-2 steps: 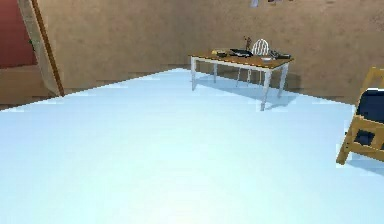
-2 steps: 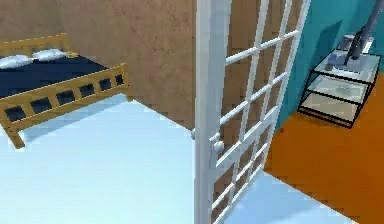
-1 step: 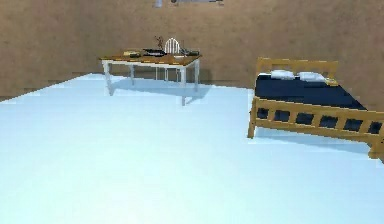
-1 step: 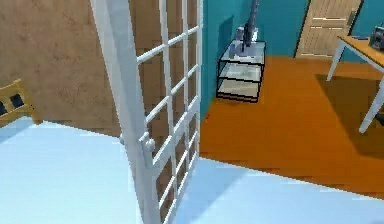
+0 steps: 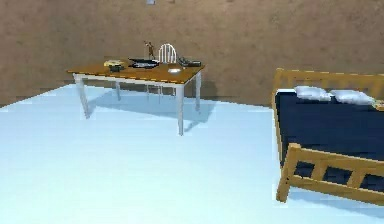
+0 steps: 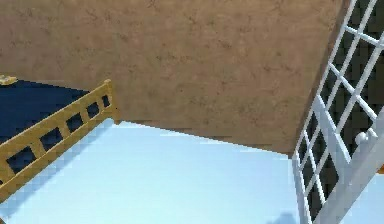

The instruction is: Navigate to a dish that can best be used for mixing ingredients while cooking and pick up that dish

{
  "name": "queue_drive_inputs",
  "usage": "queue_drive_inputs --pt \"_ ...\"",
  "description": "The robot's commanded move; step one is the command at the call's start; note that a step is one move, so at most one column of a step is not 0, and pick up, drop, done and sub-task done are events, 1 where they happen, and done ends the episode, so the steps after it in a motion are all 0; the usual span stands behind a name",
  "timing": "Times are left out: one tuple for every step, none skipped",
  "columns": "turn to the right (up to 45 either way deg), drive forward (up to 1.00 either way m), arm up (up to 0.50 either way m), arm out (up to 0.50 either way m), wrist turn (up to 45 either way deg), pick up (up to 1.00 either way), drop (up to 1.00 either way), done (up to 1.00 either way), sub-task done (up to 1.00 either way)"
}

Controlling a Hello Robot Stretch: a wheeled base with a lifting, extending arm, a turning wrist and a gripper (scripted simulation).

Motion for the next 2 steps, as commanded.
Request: queue_drive_inputs --pt "0.0 1.0 0.0 0.0 0.0 0.0 0.0 0.0 0.0" --pt "3.0 0.0 0.0 0.0 0.0 0.0 0.0 0.0 0.0"
